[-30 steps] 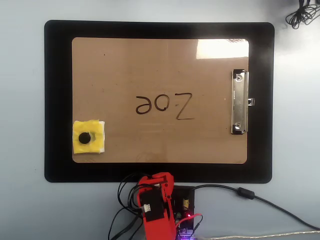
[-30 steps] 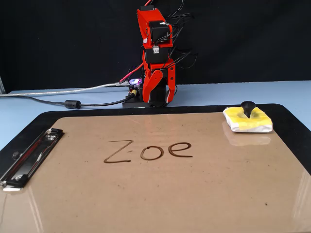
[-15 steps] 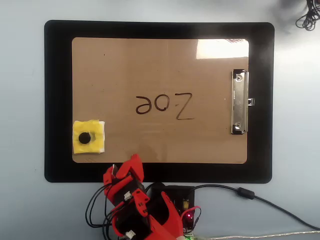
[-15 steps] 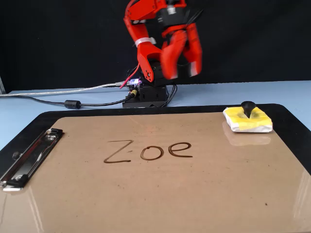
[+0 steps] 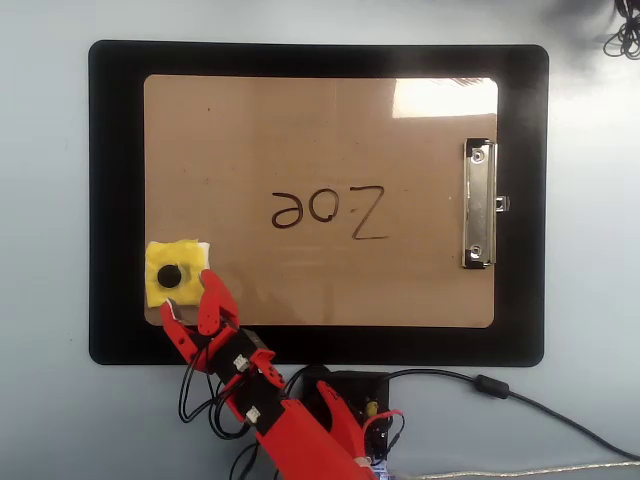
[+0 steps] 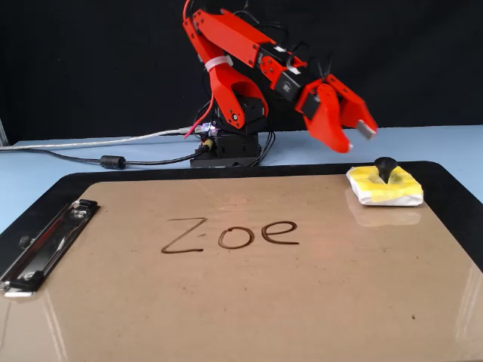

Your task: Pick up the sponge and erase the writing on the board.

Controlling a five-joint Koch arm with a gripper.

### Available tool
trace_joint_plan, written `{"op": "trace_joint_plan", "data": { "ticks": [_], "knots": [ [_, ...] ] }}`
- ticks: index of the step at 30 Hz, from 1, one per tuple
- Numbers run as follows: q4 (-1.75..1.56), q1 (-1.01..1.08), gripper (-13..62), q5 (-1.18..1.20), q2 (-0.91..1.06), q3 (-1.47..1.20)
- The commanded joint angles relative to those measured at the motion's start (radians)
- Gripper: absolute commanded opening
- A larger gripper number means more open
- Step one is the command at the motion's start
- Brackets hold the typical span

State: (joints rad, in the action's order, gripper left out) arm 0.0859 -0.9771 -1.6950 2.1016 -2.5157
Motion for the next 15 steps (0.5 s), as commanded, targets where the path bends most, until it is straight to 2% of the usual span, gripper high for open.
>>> {"op": "trace_joint_plan", "data": {
  "ticks": [1,7,15],
  "knots": [
    [-0.144,-0.021,33.6,-0.009,-0.069,0.005],
    [-0.253,-0.031,33.6,-0.008,-0.212,0.014],
    [-0.273,-0.032,33.6,-0.008,-0.305,0.074]
  ]
}}
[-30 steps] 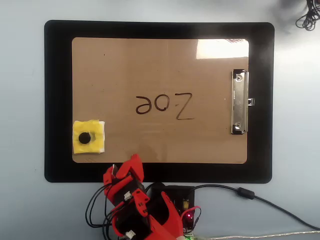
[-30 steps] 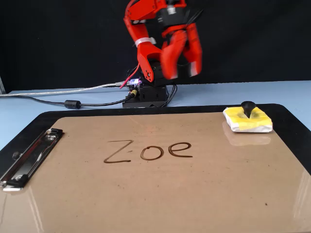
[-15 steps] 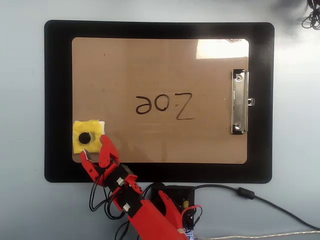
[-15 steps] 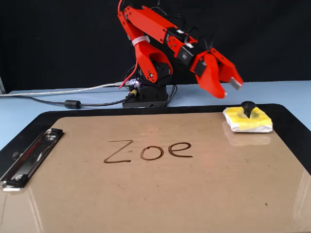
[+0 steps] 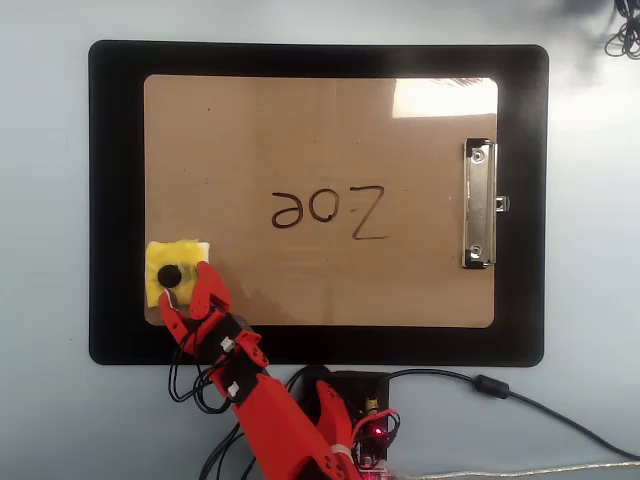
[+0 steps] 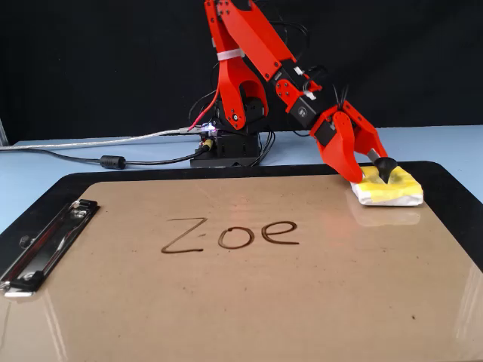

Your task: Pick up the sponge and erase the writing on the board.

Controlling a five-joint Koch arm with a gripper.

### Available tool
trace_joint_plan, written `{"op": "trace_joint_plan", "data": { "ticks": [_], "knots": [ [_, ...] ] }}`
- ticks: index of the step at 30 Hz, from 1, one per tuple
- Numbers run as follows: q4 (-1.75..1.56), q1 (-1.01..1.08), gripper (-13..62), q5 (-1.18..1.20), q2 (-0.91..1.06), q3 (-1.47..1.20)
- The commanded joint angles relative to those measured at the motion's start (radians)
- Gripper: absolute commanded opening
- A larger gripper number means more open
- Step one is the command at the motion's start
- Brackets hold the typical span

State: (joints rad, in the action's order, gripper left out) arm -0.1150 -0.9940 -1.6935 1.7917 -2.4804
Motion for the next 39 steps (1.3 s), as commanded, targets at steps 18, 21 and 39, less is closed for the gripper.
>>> {"op": "trace_joint_plan", "data": {
  "ticks": [18,21,39],
  "knots": [
    [-0.074,-0.011,10.8,-0.002,-0.123,0.117],
    [-0.074,-0.002,-2.6,0.003,-0.123,0.118],
    [0.842,0.666,-8.1,0.049,0.489,0.288]
  ]
}}
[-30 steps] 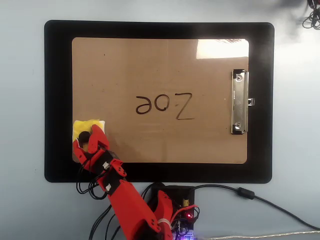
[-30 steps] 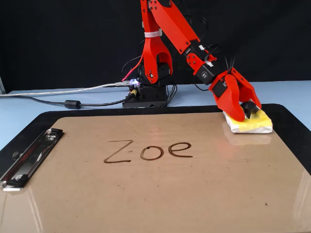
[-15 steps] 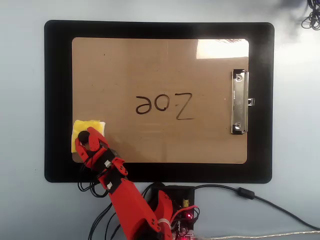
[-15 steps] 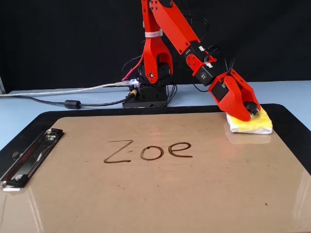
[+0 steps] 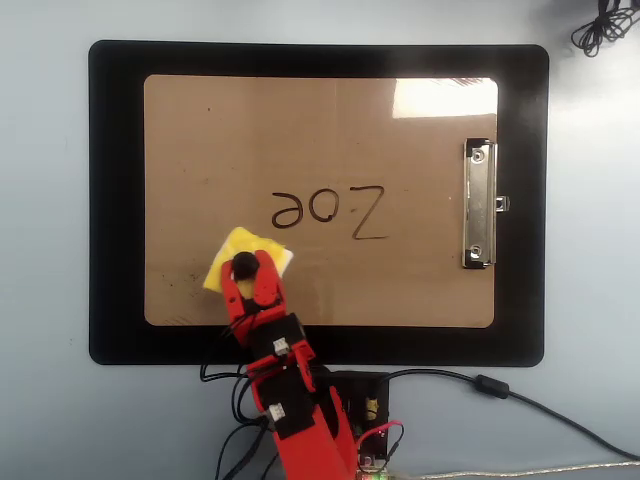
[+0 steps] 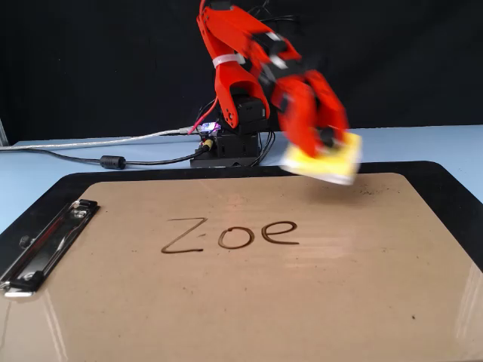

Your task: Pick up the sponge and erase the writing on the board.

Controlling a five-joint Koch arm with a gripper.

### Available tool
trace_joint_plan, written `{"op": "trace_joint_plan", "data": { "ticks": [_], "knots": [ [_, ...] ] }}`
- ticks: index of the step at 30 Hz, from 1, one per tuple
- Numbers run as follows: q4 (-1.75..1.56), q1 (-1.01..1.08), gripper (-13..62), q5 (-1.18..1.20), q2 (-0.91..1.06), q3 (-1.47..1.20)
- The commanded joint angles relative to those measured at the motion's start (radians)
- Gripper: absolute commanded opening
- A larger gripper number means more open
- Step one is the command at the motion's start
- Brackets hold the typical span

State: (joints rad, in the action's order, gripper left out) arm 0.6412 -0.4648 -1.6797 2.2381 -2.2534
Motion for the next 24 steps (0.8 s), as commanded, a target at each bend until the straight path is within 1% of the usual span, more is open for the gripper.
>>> {"op": "trace_joint_plan", "data": {
  "ticks": [1,3,6,10,12,16,20,24],
  "knots": [
    [0.095,0.224,-8.1,0.077,0.046,0.071],
    [0.087,0.38,-8.1,0.16,0.043,0.077],
    [0.012,0.515,-8.1,0.181,0.009,0.08],
    [-0.19,0.699,-8.1,0.183,-0.121,0.064],
    [-0.284,0.732,-8.1,0.184,-0.179,0.044],
    [-0.453,0.742,-8.1,0.186,-0.232,-0.044],
    [-0.627,0.779,-8.1,0.184,-0.229,-0.207],
    [-0.655,0.793,-8.1,0.19,-0.213,-0.281]
  ]
}}
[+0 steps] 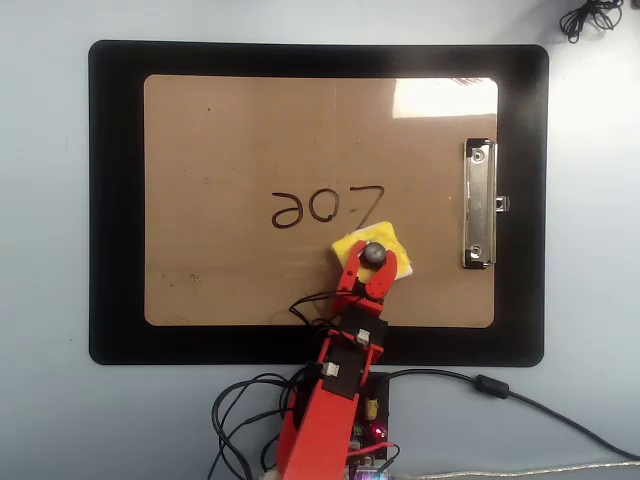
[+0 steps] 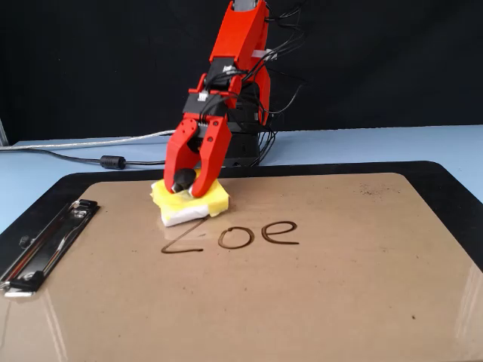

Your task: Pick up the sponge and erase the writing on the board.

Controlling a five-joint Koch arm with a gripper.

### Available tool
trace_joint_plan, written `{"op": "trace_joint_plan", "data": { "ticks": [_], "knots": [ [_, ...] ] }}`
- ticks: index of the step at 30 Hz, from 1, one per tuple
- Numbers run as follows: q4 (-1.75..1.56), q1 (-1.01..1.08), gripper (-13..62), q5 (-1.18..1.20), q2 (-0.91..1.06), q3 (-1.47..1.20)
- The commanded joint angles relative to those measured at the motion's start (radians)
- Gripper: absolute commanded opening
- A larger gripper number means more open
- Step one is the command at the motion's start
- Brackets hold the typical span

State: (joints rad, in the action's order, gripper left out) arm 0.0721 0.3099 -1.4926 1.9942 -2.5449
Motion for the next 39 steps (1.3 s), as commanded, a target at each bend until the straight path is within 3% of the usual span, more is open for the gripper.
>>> {"op": "trace_joint_plan", "data": {
  "ticks": [1,4,14,17,23,26,29,36,39],
  "knots": [
    [-0.086,0.035,-8.1,0.009,0.034,0.008],
    [-0.091,0.046,-8.1,0.02,0.0,0.015],
    [-0.295,-0.029,-8.1,-0.023,-0.615,0.42],
    [-0.291,-0.025,-8.1,-0.026,-0.563,0.357],
    [-0.298,-0.014,-8.1,-0.026,-0.051,-0.135],
    [-0.299,-0.021,-8.1,-0.028,0.072,-0.247],
    [-0.304,-0.025,-8.1,-0.051,-0.025,-0.141],
    [-0.411,-0.118,-8.1,-0.121,-0.584,0.347],
    [-0.44,-0.117,-8.1,-0.124,-0.561,0.281]
  ]
}}
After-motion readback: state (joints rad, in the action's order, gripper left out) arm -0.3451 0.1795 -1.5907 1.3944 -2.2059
